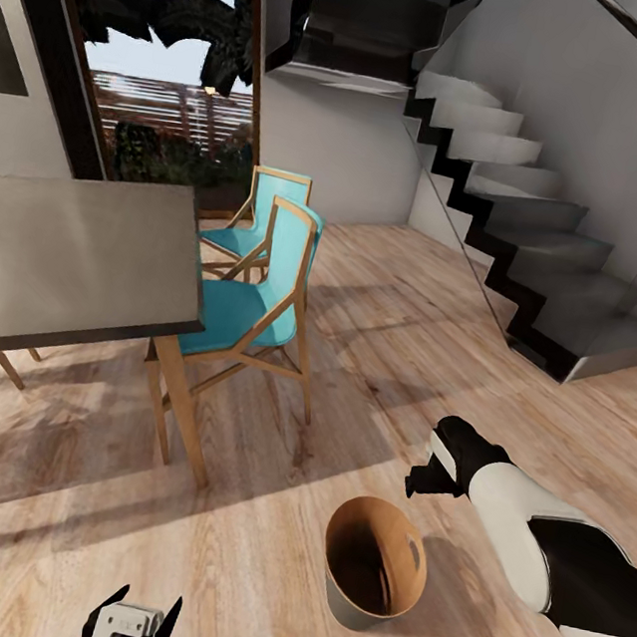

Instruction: Put the three can of soda from the living room inside the tash can in the kitchen.

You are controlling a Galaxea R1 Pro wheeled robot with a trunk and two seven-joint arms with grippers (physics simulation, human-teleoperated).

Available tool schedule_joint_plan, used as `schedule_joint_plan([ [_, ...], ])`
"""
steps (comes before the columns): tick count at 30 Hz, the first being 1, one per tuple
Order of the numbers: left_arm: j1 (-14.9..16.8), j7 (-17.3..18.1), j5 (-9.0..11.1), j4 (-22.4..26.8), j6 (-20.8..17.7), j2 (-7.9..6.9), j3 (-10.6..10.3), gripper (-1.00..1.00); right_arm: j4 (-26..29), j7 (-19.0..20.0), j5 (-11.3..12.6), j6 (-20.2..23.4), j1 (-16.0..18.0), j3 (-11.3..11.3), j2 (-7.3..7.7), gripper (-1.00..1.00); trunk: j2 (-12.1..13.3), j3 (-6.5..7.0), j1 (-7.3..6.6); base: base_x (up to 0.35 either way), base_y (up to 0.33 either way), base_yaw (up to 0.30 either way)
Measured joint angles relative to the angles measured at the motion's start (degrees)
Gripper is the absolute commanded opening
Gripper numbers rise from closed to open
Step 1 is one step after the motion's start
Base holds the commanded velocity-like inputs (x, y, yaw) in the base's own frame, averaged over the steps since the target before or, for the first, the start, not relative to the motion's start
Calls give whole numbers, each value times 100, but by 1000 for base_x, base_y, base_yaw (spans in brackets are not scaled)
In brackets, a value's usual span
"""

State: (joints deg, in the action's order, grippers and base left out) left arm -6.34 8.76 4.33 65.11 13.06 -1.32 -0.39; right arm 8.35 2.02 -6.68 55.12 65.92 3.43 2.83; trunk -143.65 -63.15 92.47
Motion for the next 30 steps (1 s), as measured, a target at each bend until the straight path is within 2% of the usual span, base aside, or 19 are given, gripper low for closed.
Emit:
schedule_joint_plan([
  [30, -2, -5, 5, 25, 13, -3, -4, 100, -9, 0, 0, -41, 0, 16, 4, 100, 0, 0, 0, 1, 21, 0],
])
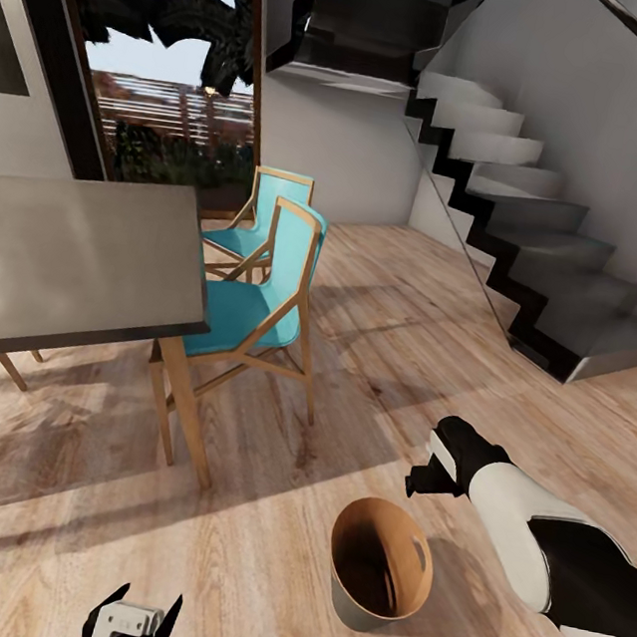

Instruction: Put the three can of soda from the living room inside the tash can in the kitchen.

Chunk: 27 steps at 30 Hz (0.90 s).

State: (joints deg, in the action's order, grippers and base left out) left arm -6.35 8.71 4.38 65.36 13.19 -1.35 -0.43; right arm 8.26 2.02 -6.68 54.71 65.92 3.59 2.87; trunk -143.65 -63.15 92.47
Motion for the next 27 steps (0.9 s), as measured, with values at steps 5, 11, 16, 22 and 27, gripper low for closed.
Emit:
schedule_joint_plan([
  [5, 2, -1, 1, 2, 2, 0, -1, 100, -9, 0, 0, -64, 0, -3, 2, 100, 0, 0, 0, -3, 5, 0],
  [11, -2, -1, 1, 2, 2, 2, 7, 100, -30, 0, 0, -103, 0, -6, 3, 100, 0, 0, 0, -1, 2, 0],
  [16, 1, -1, 1, 3, 0, 3, 19, 100, -39, 0, 0, -114, 0, -7, 3, 100, 0, 0, 0, 0, 0, 0],
  [22, 0, -1, 1, 3, 0, 3, 22, 100, -42, 0, 0, -117, 0, -6, 3, 100, 0, 0, 0, 0, 2, 0],
  [27, 1, -1, -9, -20, -17, 3, 25, 100, -40, 0, 0, -118, 0, -2, 3, 100, 0, 0, 0, -13, 119, 0],
])
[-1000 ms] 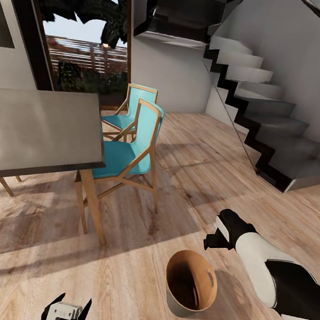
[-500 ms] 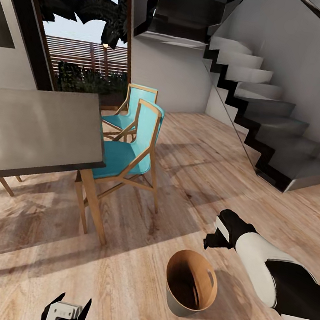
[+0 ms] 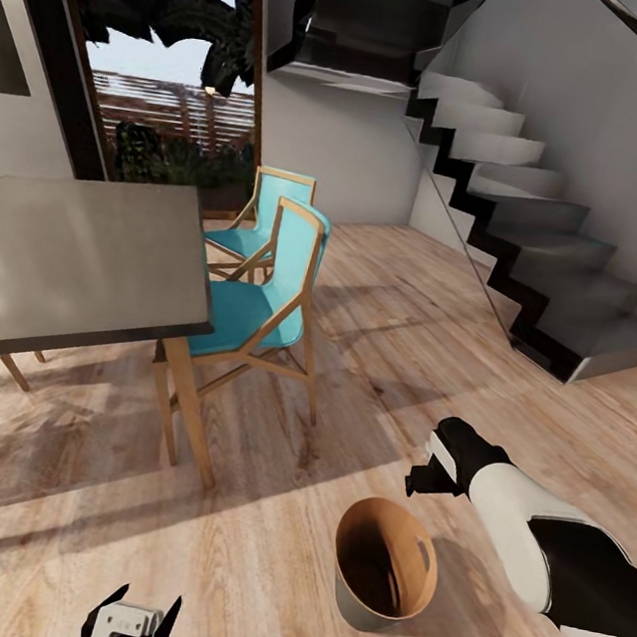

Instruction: Put the three can of soda from the living room inside the tash can in the kitchen.

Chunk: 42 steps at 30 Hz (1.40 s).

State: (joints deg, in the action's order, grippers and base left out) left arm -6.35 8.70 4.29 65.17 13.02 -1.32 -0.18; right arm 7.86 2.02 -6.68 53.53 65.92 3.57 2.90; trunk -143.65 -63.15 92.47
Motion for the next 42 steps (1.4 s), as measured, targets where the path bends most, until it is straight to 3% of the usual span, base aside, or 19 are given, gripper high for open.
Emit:
schedule_joint_plan([
  [35, 2, -6, 9, 4, 3, 4, -1, 100, -3, 0, 1, 0, 0, 108, 0, 100, 0, 0, 0, -5, 17, 0],
  [42, 2, -8, 10, 9, 0, 8, 0, 100, -4, 0, 1, 0, 0, 108, 0, 100, -9, -154, 18, 0, 0, 0],
])
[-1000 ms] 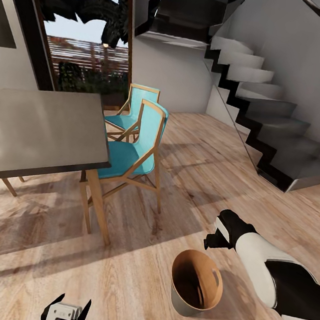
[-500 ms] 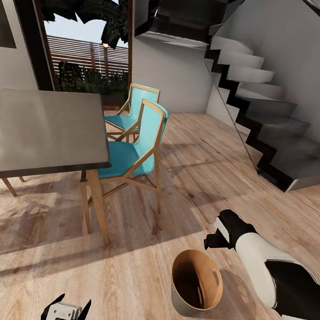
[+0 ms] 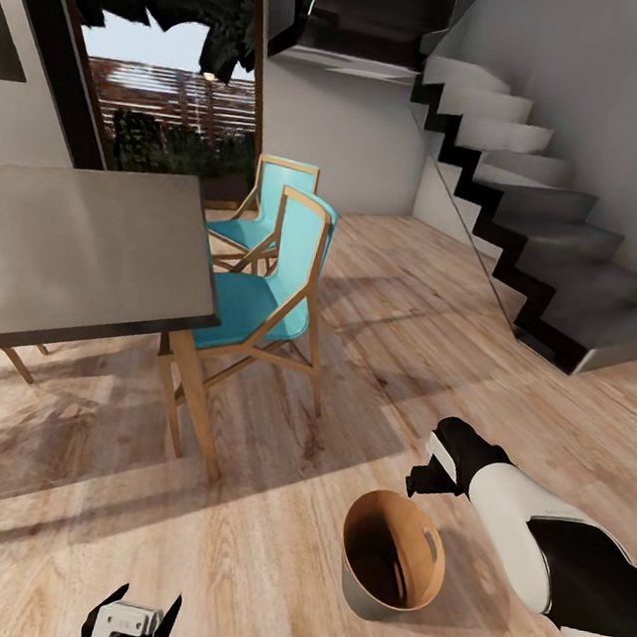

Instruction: Put the three can of soda from the living room inside the tash can in the kitchen.

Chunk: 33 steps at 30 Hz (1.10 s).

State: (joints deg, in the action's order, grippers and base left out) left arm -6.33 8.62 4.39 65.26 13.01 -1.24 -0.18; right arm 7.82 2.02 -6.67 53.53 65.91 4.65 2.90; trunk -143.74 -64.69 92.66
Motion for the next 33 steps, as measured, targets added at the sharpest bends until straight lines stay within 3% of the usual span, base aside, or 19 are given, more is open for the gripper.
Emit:
schedule_joint_plan([
  [33, 0, 8, 0, -4, -18, 1, 0, 100, -6, 0, 0, -8, -7, -6, 15, 100, -44, -731, 85, 0, 0, 0],
])
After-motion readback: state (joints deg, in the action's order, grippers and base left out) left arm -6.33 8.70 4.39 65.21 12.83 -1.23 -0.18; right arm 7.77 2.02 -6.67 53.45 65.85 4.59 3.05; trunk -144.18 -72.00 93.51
